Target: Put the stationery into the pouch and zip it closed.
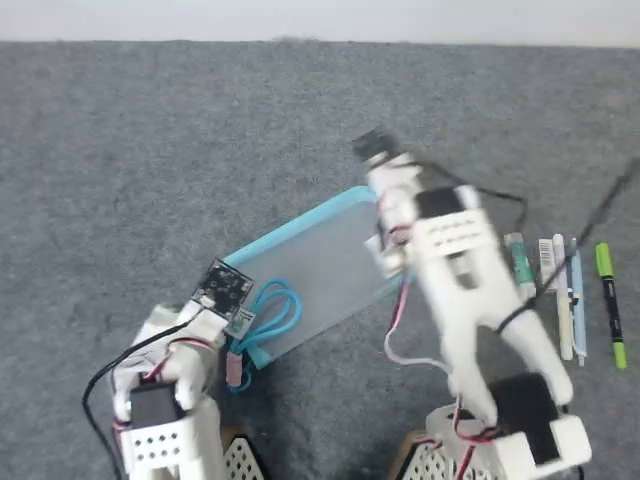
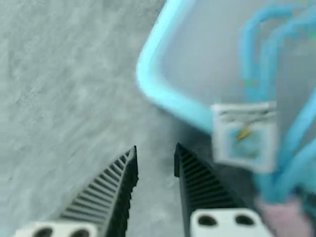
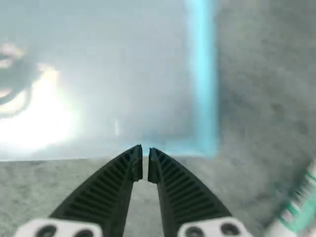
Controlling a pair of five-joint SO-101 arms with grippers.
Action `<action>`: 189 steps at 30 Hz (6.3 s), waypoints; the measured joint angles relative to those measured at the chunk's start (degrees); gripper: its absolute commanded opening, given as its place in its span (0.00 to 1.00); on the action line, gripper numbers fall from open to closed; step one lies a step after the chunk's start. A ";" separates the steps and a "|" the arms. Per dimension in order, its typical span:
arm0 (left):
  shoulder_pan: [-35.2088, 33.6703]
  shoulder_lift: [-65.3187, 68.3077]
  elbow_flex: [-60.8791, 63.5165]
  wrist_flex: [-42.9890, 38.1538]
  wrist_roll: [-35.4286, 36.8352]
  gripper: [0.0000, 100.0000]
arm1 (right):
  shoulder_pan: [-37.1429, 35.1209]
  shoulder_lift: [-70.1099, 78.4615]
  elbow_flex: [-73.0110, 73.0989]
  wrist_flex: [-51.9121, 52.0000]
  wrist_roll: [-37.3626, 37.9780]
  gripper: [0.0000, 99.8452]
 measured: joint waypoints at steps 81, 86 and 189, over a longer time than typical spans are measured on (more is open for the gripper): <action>-10.99 0.00 0.00 -3.34 -2.11 0.11 | 21.10 38.68 -33.58 2.81 0.88 0.01; -10.99 0.00 0.00 -3.34 -2.11 0.11 | 17.14 48.35 -55.21 12.84 -1.14 0.01; -8.97 0.00 0.00 -3.34 -2.11 0.11 | -4.92 13.10 0.35 -14.42 -9.49 0.01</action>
